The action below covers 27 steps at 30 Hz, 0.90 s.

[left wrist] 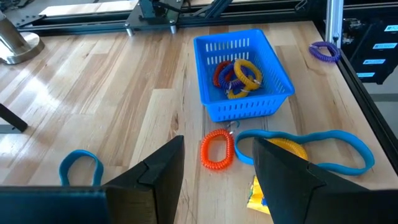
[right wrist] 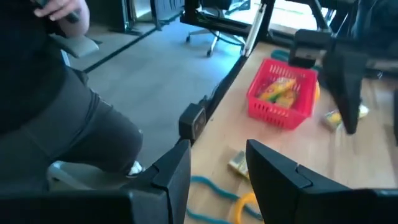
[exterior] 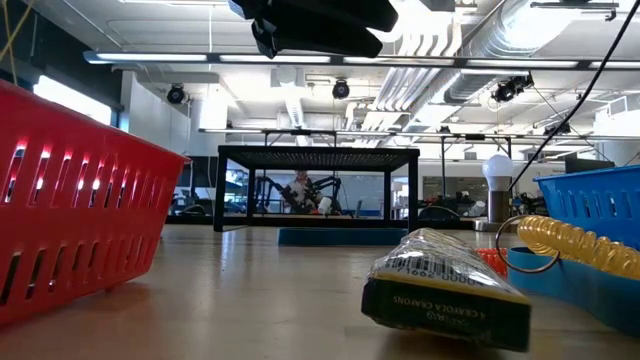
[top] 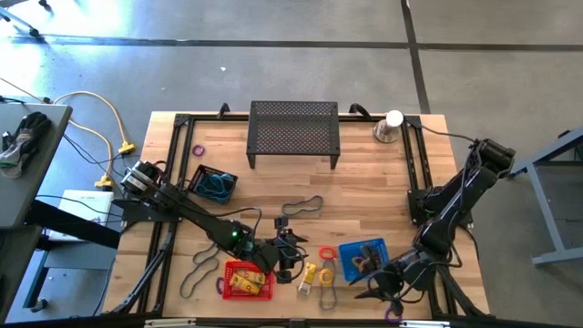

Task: Pick & Place Office Desk Supplies
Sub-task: Put the blue rubber band into the black bin

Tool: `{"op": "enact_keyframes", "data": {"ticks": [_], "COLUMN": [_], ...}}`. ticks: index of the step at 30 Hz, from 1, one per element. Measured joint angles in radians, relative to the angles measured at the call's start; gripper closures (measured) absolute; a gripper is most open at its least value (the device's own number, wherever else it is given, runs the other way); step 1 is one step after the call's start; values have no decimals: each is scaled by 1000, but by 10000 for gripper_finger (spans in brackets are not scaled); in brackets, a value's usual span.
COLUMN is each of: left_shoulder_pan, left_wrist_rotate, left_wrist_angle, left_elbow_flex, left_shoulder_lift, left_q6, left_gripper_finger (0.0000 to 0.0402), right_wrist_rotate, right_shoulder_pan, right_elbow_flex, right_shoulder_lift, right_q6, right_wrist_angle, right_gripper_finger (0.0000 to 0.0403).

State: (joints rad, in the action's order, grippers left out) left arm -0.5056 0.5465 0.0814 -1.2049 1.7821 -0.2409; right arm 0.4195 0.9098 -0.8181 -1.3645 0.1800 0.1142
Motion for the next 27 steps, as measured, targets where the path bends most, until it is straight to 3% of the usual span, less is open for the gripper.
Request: {"op": "enact_keyframes", "data": {"ticks": [27], "left_shoulder_pan": [-3], "left_wrist_rotate": [0], "left_wrist_angle": [-63], "left_elbow_flex": [6], "left_shoulder_lift": [0], "left_q6": [-22], "left_gripper_finger": [219], "right_wrist_rotate": [67], "right_shoulder_pan": [-191], "right_elbow_flex": [0], "right_shoulder_lift": [-1], "right_q6": [-30], "right_wrist_angle": [-162], "right_gripper_finger": [259]}}
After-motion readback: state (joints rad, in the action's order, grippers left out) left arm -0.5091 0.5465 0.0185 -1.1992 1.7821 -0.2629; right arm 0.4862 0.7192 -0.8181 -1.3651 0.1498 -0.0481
